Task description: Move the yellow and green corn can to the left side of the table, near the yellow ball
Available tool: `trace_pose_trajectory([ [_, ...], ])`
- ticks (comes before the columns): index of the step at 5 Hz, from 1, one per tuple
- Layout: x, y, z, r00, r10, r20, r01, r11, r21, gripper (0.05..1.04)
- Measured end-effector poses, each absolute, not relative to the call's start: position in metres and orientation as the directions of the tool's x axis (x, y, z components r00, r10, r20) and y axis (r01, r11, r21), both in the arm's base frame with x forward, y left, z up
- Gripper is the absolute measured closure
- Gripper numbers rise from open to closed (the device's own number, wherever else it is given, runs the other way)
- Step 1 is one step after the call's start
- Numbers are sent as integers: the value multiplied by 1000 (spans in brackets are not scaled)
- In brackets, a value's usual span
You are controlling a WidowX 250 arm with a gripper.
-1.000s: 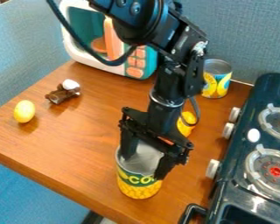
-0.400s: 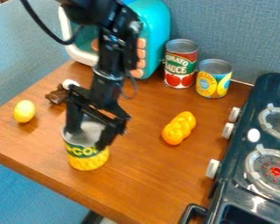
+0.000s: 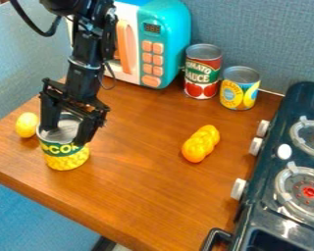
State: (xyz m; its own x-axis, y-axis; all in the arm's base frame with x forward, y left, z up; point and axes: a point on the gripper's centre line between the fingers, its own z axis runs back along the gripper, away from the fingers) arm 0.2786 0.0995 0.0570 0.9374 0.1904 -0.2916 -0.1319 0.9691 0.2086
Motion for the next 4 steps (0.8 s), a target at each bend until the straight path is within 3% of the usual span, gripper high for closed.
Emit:
trace_pose_trajectory([
  [1,279,101,58,937,173,-304,-115,973,199,83],
  [2,279,98,61,948,153,-279,-120,984,131,83],
  [3,280,86,83,975,106,-195,-99,994,45,83],
  [4,281,80,104,988,88,-130,-88,996,9,83],
])
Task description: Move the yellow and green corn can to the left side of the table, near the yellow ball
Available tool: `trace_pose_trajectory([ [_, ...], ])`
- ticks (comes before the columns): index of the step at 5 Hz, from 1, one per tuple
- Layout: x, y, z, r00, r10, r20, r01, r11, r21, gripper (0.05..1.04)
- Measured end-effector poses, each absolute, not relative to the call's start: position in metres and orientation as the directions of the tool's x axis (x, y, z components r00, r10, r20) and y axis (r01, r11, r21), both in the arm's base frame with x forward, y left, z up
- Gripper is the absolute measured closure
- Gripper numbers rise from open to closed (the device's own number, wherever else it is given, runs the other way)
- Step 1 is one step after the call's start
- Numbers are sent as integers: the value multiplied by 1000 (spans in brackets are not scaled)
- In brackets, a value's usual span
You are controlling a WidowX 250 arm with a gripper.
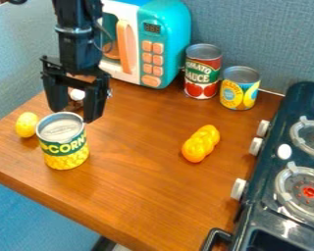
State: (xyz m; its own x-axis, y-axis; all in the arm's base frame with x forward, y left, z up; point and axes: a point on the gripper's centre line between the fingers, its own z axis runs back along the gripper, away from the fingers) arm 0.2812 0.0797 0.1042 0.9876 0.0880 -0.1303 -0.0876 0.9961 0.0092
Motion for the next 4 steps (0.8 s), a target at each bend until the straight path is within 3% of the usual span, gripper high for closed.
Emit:
trace_pose_trajectory([
  [2,324,59,92,996,37,-79,-31,996,78,83],
  [3,342,37,90,1000,-1,8,0,996,84,83],
  [4,346,23,86,999,-32,40,30,998,49,83],
])
